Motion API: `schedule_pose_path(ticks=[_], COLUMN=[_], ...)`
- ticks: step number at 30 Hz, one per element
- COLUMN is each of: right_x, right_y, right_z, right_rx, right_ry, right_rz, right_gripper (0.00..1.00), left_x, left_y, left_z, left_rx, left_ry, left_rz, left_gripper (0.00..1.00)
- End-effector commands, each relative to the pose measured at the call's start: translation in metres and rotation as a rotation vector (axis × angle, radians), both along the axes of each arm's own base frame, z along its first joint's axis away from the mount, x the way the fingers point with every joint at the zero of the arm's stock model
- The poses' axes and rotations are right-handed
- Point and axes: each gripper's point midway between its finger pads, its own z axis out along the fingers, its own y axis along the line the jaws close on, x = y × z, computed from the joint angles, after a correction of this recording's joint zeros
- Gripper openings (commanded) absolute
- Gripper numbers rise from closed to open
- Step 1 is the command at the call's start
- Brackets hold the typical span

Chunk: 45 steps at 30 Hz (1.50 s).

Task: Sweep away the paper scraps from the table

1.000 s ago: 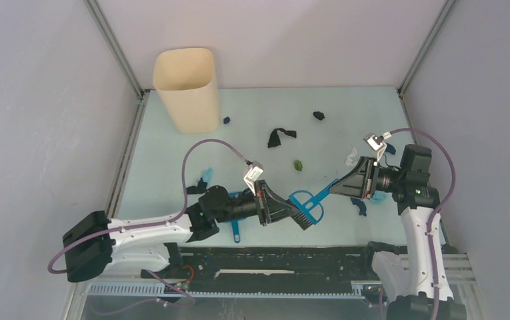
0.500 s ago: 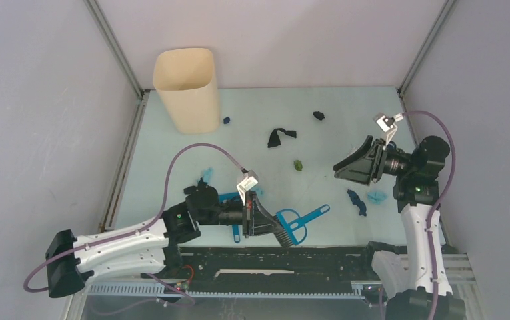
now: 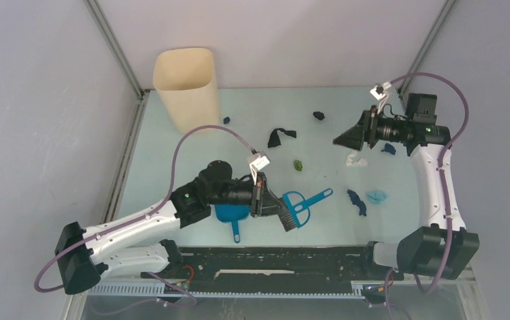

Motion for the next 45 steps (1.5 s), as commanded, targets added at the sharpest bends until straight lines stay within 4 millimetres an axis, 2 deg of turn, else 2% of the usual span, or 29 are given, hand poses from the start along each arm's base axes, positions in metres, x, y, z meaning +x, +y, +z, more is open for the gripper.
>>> schedule_pose_path(ticks=[1,3,6,10,13,16,20,26,32,45], right_x=[-0.064,-0.092,-0.118,-0.134,-0.145,-0.142,-0.148,-0.154,-0.153,-0.156], right_y=[0.020,0.031,0.040,0.052,0.062,0.062,0.064,0.067,0.068,0.074], right_z=[-0.023,-0.034,-0.033,-0.038,-0.034,-0.027,-0.028,-0.027,-0.022,-0.026], right_rx=[-0.097,-0.100,-0.001,0.057,0.092,0.122,0.121,0.128,0.150,0.161], right_ry=[-0.050,-0.017,0.055,0.123,0.138,0.141,0.162,0.152,0.151,0.171], right_rz=[0.260,0.373,0.440,0.482,0.524,0.502,0.519,0.533,0.521,0.549], right_gripper=[0.77,0.77,0.77,0.76,0.75,0.75,0.73,0.60,0.55,0.45], left_x=[0.000,0.000,0.005,0.008,0.013,0.015,0.021,0.031,0.031,0.042], left_y=[0.010,0.013,0.014,0.015,0.017,0.017,0.017,0.014,0.013,0.010], left_z=[0.030,0.029,0.027,0.037,0.037,0.035,0.035,0.032,0.028,0.022], left_rx=[-0.060,-0.076,-0.122,-0.193,-0.197,-0.193,-0.203,-0.203,-0.201,-0.187], left_ry=[-0.088,-0.097,-0.067,-0.019,-0.027,-0.015,-0.010,0.041,0.062,0.091], left_rz=[-0.126,-0.168,-0.191,-0.214,-0.194,-0.194,-0.167,-0.146,-0.154,-0.120], left_gripper=[0.00,0.00,0.00,0.00,0.00,0.00,0.00,0.00,0.00,0.00])
